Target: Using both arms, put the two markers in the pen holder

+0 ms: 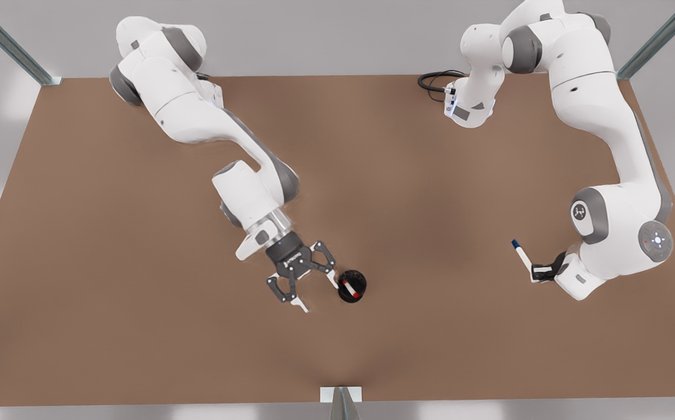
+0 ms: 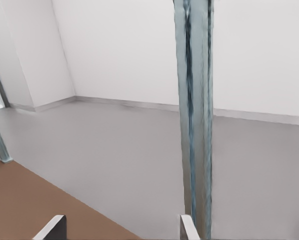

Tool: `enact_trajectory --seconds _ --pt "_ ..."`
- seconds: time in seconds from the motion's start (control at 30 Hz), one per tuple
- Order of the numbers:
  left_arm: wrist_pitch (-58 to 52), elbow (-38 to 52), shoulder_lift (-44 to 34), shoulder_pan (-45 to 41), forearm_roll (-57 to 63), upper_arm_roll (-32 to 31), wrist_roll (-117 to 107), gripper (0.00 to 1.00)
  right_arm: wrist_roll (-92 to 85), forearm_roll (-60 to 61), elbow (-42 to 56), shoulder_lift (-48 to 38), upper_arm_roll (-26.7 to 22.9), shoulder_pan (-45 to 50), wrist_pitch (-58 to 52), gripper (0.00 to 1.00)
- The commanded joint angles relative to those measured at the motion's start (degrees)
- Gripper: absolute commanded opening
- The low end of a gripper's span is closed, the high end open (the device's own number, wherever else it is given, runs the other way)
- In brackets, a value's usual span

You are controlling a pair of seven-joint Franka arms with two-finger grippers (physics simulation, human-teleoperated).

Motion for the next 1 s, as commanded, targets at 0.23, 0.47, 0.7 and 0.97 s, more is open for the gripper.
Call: enact_trajectory --seconds 0.23,0.47,0.7,0.97 --pt "19.51 3.83 2.40 -12.53 -4.36 -8.60 -0.48 0.21 7.44 11.07 -16.89 -27.04 -3.33 -16.93 -80.34 1.00" --pt "46.60 4.53 7.59 -14.02 -13.95 -16.25 -13.14 0.21 0.30 12.22 -14.78 -24.31 -7.91 -15.17 -73.22 1.00" --pt "46.70 3.48 9.79 -16.13 -14.04 -17.49 -13.05 0.21 0.22 13.63 -14.96 -24.66 -7.82 -16.48 -74.18 1.00" --pt "43.89 1.72 9.79 -16.04 -13.69 -17.40 -11.73 0.21 0.22 13.71 -14.96 -24.40 -7.82 -16.57 -74.18 1.00"
